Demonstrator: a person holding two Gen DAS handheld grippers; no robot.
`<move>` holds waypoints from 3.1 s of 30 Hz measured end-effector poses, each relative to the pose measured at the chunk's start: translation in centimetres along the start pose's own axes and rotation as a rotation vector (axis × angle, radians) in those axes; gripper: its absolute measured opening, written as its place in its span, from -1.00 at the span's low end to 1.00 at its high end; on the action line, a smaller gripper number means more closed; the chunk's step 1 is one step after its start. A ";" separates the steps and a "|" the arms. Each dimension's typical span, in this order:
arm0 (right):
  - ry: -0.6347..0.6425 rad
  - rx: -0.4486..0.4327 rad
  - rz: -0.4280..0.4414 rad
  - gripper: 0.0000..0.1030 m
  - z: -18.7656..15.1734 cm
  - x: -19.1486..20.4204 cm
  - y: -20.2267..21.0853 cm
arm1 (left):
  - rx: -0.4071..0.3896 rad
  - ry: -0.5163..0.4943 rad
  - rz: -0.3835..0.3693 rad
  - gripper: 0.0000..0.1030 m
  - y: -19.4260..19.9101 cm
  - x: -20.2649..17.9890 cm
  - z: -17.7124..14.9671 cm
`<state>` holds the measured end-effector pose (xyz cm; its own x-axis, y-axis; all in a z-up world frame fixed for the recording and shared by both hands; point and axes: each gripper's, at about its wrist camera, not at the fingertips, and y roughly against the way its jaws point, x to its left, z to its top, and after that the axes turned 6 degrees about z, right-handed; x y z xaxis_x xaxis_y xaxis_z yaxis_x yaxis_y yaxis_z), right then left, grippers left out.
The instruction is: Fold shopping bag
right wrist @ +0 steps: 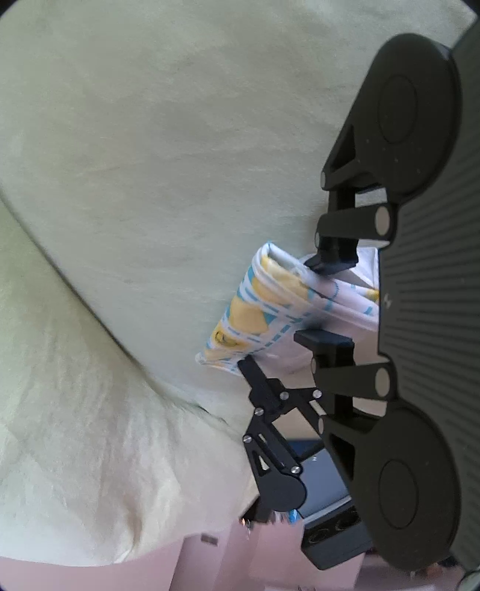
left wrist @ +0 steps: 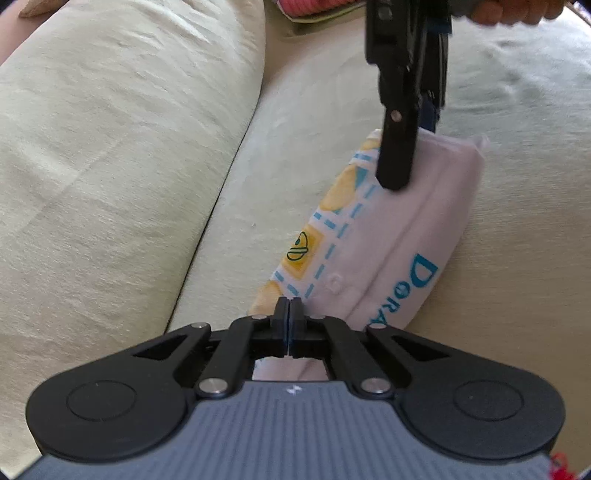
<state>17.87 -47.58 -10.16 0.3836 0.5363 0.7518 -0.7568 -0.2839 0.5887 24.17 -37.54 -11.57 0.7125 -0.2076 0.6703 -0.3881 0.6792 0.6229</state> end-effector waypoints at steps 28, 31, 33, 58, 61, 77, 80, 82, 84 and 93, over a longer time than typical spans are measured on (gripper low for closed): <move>1.211 -0.016 -0.625 0.05 -12.3 13.2 -2.1 | 0.021 0.088 0.000 -1.00 -0.1 0.1 0.4; 1.266 0.017 -0.642 0.31 -12.6 13.4 -3.5 | 0.034 0.084 0.001 -1.00 -0.3 0.2 0.8; 1.298 0.042 -0.656 0.30 -12.6 13.4 -4.7 | 0.041 0.084 0.001 -1.00 -0.4 0.2 0.9; 1.570 0.219 -0.408 -0.05 -8.0 8.7 -6.0 | 0.037 -0.213 0.070 0.19 7.2 -2.2 -3.0; 1.629 0.306 -0.305 -0.05 -6.0 8.2 -5.2 | 0.033 -0.177 0.051 0.28 5.7 -2.6 -2.0; 1.634 0.111 -0.476 -0.20 -12.3 8.4 -4.1 | 0.089 -0.052 0.025 -0.15 2.9 -3.5 -0.5; 1.658 0.111 -0.512 -0.20 -12.7 7.9 -4.7 | 0.130 0.059 0.056 -0.10 3.9 -3.4 -0.1; 1.632 0.120 -0.490 -0.20 -12.0 7.9 -4.5 | 0.157 0.139 0.072 -0.06 5.4 -3.4 0.3; 1.603 0.129 -0.465 -0.20 -11.3 7.7 -4.3 | 0.180 0.225 0.089 -0.09 7.5 -3.6 0.7; 1.564 0.153 -0.576 -0.07 -11.0 10.7 -4.8 | 0.442 0.785 0.100 -0.09 13.0 -3.4 -1.4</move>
<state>19.73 -31.73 -8.23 -0.3584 0.7866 -0.5028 -0.6235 0.1992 0.7560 17.53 -27.04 -6.26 0.7940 0.4880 0.3625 -0.5435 0.3029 0.7828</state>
